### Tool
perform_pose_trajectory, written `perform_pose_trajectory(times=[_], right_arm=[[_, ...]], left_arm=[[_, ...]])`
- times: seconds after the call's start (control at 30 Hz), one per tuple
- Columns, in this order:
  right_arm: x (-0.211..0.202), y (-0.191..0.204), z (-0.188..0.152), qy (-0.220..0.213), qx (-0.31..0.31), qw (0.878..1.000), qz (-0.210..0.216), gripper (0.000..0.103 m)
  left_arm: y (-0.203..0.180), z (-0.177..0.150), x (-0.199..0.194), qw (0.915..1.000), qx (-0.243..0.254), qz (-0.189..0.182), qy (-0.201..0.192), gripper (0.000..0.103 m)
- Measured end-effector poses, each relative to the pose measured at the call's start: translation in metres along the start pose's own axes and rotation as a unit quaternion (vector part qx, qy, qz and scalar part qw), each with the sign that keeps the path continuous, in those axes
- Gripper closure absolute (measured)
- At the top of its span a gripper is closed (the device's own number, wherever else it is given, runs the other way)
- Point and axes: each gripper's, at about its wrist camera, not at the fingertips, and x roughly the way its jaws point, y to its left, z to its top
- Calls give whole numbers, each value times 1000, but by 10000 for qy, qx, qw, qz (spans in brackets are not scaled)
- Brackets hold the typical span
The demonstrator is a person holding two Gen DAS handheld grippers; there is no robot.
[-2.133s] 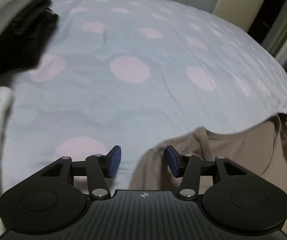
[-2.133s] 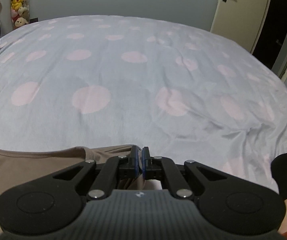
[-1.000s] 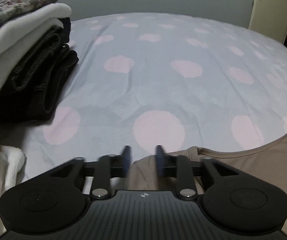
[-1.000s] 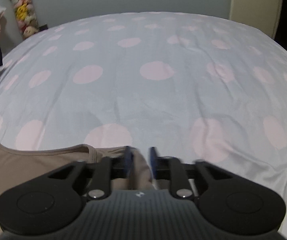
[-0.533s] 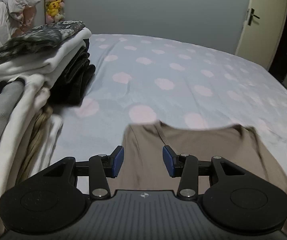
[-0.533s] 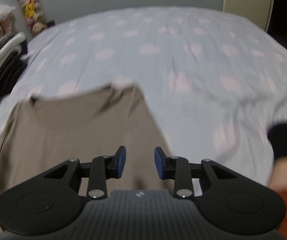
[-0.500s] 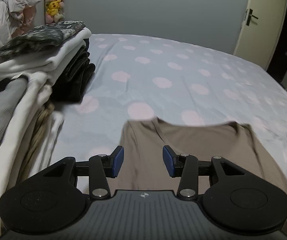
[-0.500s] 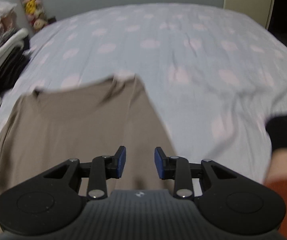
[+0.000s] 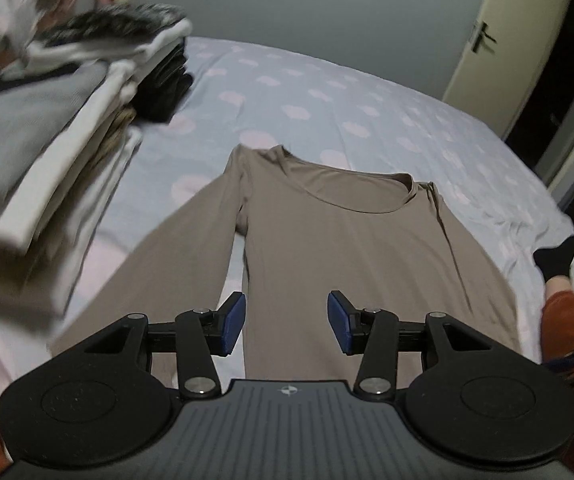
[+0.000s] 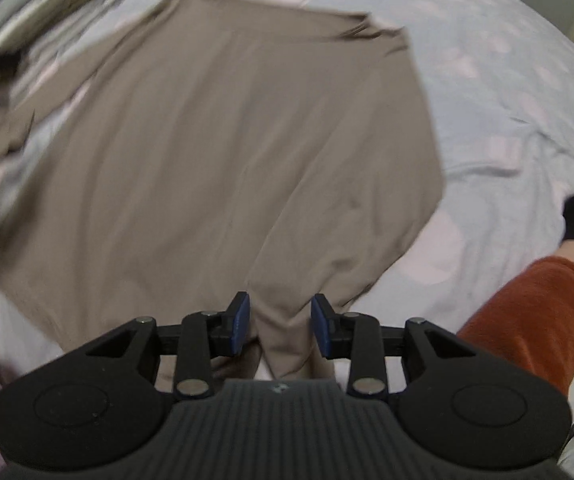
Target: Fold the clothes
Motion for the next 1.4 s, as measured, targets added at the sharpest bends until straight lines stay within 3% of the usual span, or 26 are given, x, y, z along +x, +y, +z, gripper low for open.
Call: perform_pose_trajectory(times=[0.03, 0.07, 0.13, 0.3, 0.4, 0.57, 0.73, 0.9, 1.0, 1.1, 1.3, 1.4], right_arm=[[8, 2, -1, 135, -93, 9998, -73, 69], [12, 3, -2, 221, -141, 9996, -97, 84], [16, 3, -4, 336, -181, 9992, -115, 100], [-11, -12, -5, -43, 205, 9991, -361, 101], [-37, -47, -3, -328, 770, 9943, -659, 101], [-78, -127, -1, -668, 1847, 9738, -1144, 101], [-97, -211, 7, -678, 2551, 9485, -1752, 101], [-82, -292, 8, -368, 3096, 9202, -2367, 101], [-62, -330, 6, -255, 3391, 9059, -2523, 101], [-33, -353, 7, -91, 3507, 9023, -2505, 101], [4, -352, 10, 140, 3370, 9053, -2584, 97], [-2, -340, 11, -44, 3271, 9003, -2872, 76]], left_arm=[[3, -2, -4, 10000, -64, 8, -6, 50], [5, -5, -9, 9999, -128, 16, -11, 50], [9, -8, -18, 9998, -165, 84, -84, 50], [19, -6, -25, 9989, -401, 165, -155, 49], [21, -4, -19, 9986, -478, 183, -90, 49], [22, -3, -6, 9983, -542, 185, 91, 50], [24, -3, 6, 9975, -557, 331, 271, 50], [30, -1, 17, 9957, -573, 571, 459, 50], [33, 1, 24, 9941, -569, 727, 577, 50], [36, 4, 33, 9924, -538, 866, 683, 50], [47, 18, 45, 9894, -254, 1164, 835, 49], [60, 24, 52, 9841, -74, 1457, 1010, 48]])
